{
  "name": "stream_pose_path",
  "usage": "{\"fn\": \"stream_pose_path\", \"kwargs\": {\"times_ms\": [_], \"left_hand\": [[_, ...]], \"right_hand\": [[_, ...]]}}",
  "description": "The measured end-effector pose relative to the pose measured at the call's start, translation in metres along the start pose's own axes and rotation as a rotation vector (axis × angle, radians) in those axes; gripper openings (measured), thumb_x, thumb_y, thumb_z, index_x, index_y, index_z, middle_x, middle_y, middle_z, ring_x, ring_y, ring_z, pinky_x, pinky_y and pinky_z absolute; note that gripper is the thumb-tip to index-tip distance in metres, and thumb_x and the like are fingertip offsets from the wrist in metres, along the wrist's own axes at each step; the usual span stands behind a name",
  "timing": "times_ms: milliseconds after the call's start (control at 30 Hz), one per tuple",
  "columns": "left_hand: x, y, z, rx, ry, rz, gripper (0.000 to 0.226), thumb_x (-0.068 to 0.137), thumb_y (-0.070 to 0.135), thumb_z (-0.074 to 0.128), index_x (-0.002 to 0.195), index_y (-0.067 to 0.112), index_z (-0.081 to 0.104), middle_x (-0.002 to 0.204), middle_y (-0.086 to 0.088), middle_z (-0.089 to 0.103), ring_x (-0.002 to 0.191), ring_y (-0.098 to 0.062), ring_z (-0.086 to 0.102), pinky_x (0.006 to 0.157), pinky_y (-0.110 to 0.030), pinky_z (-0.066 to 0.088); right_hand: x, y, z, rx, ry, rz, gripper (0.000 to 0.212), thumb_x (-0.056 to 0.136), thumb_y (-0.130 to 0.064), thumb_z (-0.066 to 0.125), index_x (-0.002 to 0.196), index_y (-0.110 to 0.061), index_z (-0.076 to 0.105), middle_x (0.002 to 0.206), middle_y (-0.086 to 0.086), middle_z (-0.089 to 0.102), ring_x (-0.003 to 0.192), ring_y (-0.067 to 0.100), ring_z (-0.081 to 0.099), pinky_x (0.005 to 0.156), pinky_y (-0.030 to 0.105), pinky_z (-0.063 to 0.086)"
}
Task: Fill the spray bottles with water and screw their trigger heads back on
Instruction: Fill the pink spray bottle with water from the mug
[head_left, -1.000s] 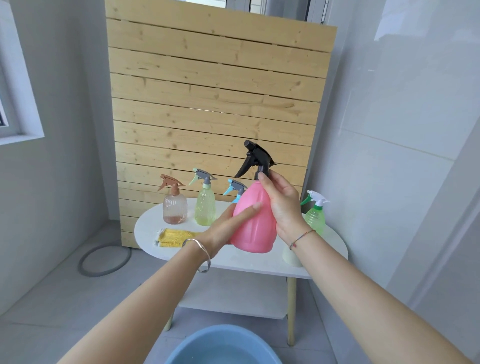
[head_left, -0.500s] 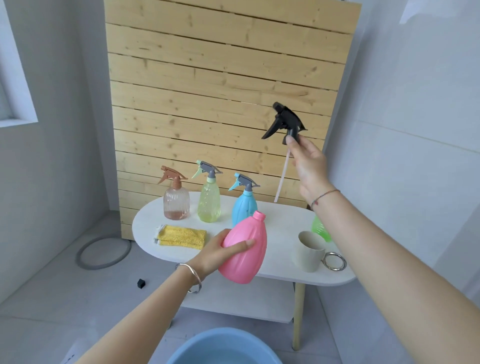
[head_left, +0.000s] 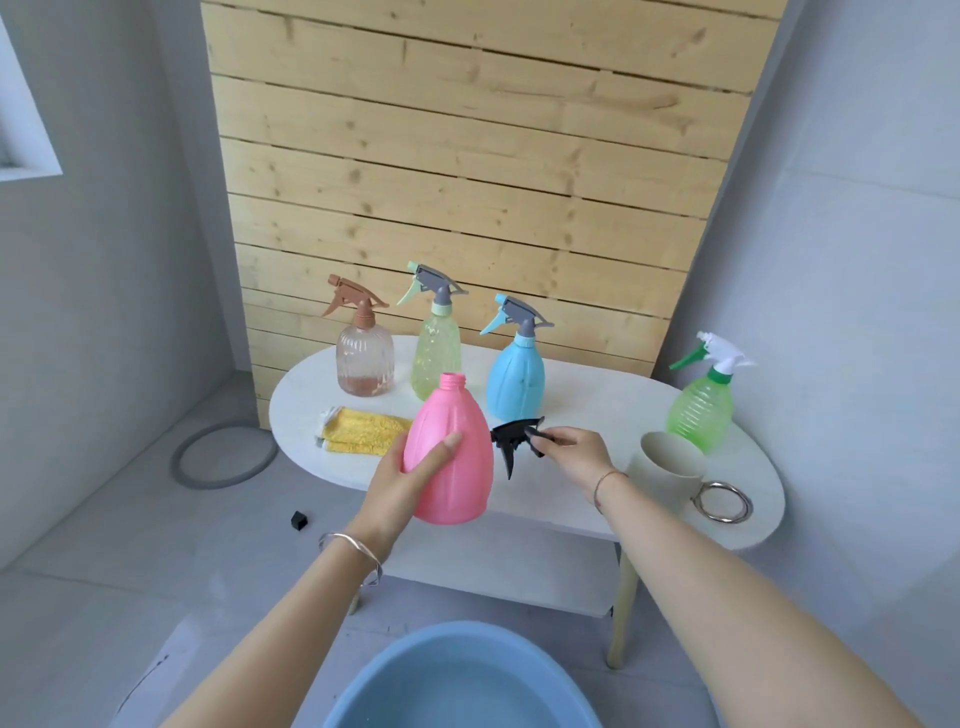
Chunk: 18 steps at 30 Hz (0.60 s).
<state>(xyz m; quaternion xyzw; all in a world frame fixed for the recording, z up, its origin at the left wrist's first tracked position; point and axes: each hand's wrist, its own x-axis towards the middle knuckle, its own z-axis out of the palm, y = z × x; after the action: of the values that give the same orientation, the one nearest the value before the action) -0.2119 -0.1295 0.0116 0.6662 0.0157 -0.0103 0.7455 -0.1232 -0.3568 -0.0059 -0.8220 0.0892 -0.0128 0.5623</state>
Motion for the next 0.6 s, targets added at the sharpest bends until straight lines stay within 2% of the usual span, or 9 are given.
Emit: {"fn": "stream_pose_path", "kwargs": {"times_ms": [167,233,367,433,500,600], "left_hand": [[0.000,-0.008,0.000,0.012,-0.001,-0.018,0.089,0.051,0.070,0.071,0.128,0.028,0.052,0.120,0.004,0.064,0.107,-0.014,0.063,0.092,-0.040,0.053],[-0.001,-0.010,0.003,0.034,-0.003,-0.028,0.091,0.050,0.071,0.071,0.129,0.029,0.051,0.120,0.006,0.064,0.107,-0.013,0.063,0.092,-0.038,0.054],[-0.006,-0.009,0.013,0.017,-0.041,-0.029,0.087,0.047,0.068,0.071,0.123,0.029,0.052,0.116,0.005,0.065,0.102,-0.010,0.064,0.074,-0.023,0.054],[-0.008,-0.008,0.017,0.008,-0.038,-0.026,0.085,0.046,0.067,0.070,0.120,0.029,0.053,0.114,0.005,0.065,0.100,-0.009,0.064,0.069,-0.019,0.053],[-0.008,-0.010,0.017,0.005,-0.027,-0.026,0.087,0.045,0.068,0.070,0.121,0.029,0.052,0.114,0.005,0.064,0.100,-0.010,0.064,0.069,-0.020,0.052],[-0.008,-0.015,0.018,0.017,-0.021,-0.042,0.087,0.044,0.068,0.071,0.119,0.029,0.052,0.113,0.005,0.064,0.100,-0.011,0.064,0.071,-0.023,0.053]], "right_hand": [[0.007,0.028,0.017,-0.064,0.064,0.008,0.020,0.073,-0.024,0.079,0.090,-0.014,0.074,0.086,-0.001,0.071,0.081,0.014,0.063,0.080,0.025,0.049],[0.010,0.030,0.021,-0.076,0.097,0.000,0.022,0.072,-0.024,0.080,0.091,-0.015,0.074,0.088,0.000,0.073,0.085,0.017,0.067,0.083,0.028,0.051],[0.013,0.029,0.016,-0.085,0.064,-0.002,0.029,0.073,-0.025,0.080,0.096,-0.010,0.072,0.096,0.002,0.072,0.087,0.015,0.065,0.080,0.023,0.049],[0.009,0.023,0.009,-0.095,0.071,-0.010,0.036,0.075,-0.031,0.078,0.103,-0.010,0.068,0.099,-0.001,0.067,0.092,0.013,0.061,0.082,0.023,0.045],[0.004,0.012,-0.004,-0.109,0.101,-0.071,0.036,0.078,-0.034,0.076,0.105,-0.013,0.067,0.102,-0.003,0.064,0.095,0.013,0.059,0.084,0.023,0.044],[-0.011,-0.011,-0.033,-0.093,0.158,-0.267,0.018,0.083,-0.027,0.071,0.097,-0.016,0.068,0.097,-0.006,0.067,0.085,0.011,0.060,0.077,0.021,0.041]]}}
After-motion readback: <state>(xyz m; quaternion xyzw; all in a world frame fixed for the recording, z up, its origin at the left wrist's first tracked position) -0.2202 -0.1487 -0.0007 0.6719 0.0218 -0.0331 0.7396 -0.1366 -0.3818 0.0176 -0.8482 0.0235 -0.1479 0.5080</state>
